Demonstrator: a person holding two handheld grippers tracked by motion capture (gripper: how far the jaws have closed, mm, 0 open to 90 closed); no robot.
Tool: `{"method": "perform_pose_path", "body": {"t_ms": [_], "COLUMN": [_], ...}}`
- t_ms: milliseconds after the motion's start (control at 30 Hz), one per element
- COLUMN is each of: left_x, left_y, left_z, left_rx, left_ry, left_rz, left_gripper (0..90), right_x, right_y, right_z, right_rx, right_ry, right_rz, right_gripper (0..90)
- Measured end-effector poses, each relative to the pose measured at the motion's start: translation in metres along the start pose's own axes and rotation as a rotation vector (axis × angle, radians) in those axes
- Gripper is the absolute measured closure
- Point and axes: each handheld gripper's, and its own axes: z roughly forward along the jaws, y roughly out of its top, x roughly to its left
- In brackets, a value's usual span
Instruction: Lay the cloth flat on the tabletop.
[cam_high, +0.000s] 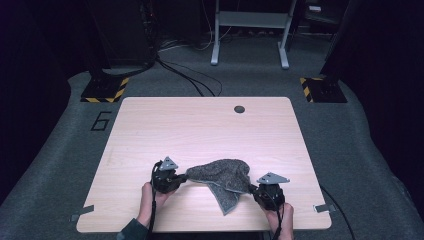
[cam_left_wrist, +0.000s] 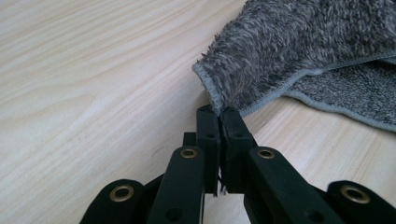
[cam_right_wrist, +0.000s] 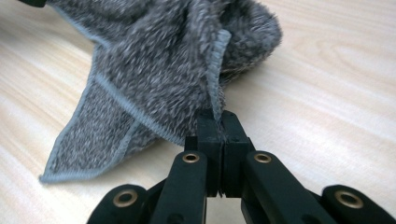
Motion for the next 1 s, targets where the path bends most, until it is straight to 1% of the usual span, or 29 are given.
{"method": "perform_pose_path", "body": {"t_ms": [33,67,100,133,167,200,233,300,333,367,400,433,467,500,533,567,600,633,667,700,733,767,800,833,867,900,933,967,1000], "left_x": [0.004,0.007,0.011,0.016,0.023,0.029,0.036,0.049,0.055,0.062,0.070,0.076,0.080,0.083,0.082,0.079,0.073,0.066,0.060,0.054,0.049,0.045,0.041,0.038,0.036,0.034,0.032,0.030,0.029], "left_y": [0.001,0.002,0.004,0.007,0.012,0.018,0.026,0.047,0.061,0.077,0.095,0.113,0.132,0.148,0.163,0.174,0.180,0.182,0.180,0.173,0.164,0.152,0.137,0.118,0.105,0.088,0.071,0.054,0.040], "left_z": [0.001,0.000,0.001,0.003,0.004,0.007,0.009,0.015,0.017,0.018,0.016,0.011,0.003,-0.009,-0.023,-0.037,-0.050,-0.060,-0.068,-0.073,-0.075,-0.074,-0.071,-0.065,-0.061,-0.054,-0.047,-0.040,-0.033], "left_rx": [-0.005,-0.002,-0.011,-0.015,-0.011,-0.011,0.000,0.002,0.008,0.004,0.009,-0.010,-0.039,-0.075,-0.134,-0.171,-0.197,-0.226,-0.242,-0.256,-0.253,-0.247,-0.238,-0.211,-0.202,-0.176,-0.145,-0.122,-0.087], "left_ry": [0.007,0.003,0.008,0.005,0.003,0.011,0.016,0.047,0.078,0.111,0.147,0.179,0.220,0.248,0.260,0.272,0.290,0.304,0.305,0.295,0.282,0.265,0.247,0.221,0.193,0.165,0.152,0.122,0.091], "left_rz": [-0.006,-0.015,-0.027,-0.040,-0.042,-0.048,-0.042,-0.029,-0.019,-0.007,0.010,0.013,0.015,0.029,0.020,0.036,0.067,0.091,0.110,0.123,0.129,0.131,0.129,0.120,0.099,0.085,0.071,0.048,0.026], "left_gripper": [87.6,87.7,87.8,87.9,88.0,88.1,88.1,88.3,88.3,88.3,88.3,88.3,88.3,88.2,88.2,88.2,88.2,88.1,88.1,87.9,87.9,87.9,87.9,87.8,87.8,87.8,87.7,87.5,87.3], "right_x": [-0.001,-0.004,-0.006,-0.010,-0.013,-0.019,-0.024,-0.036,-0.043,-0.049,-0.055,-0.061,-0.066,-0.069,-0.072,-0.072,-0.071,-0.067,-0.063,-0.060,-0.057,-0.054,-0.052,-0.048,-0.045,-0.043,-0.040,-0.037,-0.034], "right_y": [0.002,0.006,0.010,0.015,0.022,0.030,0.039,0.064,0.079,0.094,0.112,0.131,0.150,0.169,0.186,0.200,0.211,0.218,0.222,0.221,0.216,0.208,0.198,0.185,0.167,0.155,0.138,0.121,0.105], "right_z": [0.000,0.001,0.002,0.004,0.006,0.008,0.011,0.021,0.027,0.031,0.034,0.036,0.035,0.031,0.023,0.013,0.002,-0.010,-0.021,-0.029,-0.035,-0.038,-0.038,-0.037,-0.032,-0.028,-0.022,-0.015,-0.008], "right_rx": [-0.004,-0.004,0.001,-0.003,-0.001,-0.004,-0.002,0.004,0.001,0.002,0.008,-0.003,-0.015,-0.037,-0.068,-0.103,-0.137,-0.169,-0.196,-0.219,-0.235,-0.238,-0.226,-0.208,-0.173,-0.147,-0.115,-0.080,-0.045], "right_ry": [-0.007,-0.011,-0.014,-0.016,-0.023,-0.027,-0.034,-0.062,-0.078,-0.084,-0.103,-0.128,-0.149,-0.169,-0.181,-0.186,-0.194,-0.202,-0.198,-0.187,-0.175,-0.157,-0.132,-0.111,-0.085,-0.070,-0.053,-0.034,-0.022], "right_rz": [0.001,-0.005,0.000,-0.009,-0.008,-0.017,-0.017,-0.030,-0.031,-0.021,-0.016,-0.026,-0.032,-0.026,-0.026,-0.031,-0.056,-0.062,-0.067,-0.074,-0.075,-0.079,-0.077,-0.076,-0.071,-0.073,-0.064,-0.053,-0.045], "right_gripper": [89.6,89.6,89.6,89.6,89.7,89.7,89.8,89.8,89.8,89.8,89.8,89.8,89.8,89.8,89.8,89.8,89.7,89.7,89.6,89.6,89.5,89.5,89.4,89.4,89.4,89.3,89.2,89.2,89.1]}}
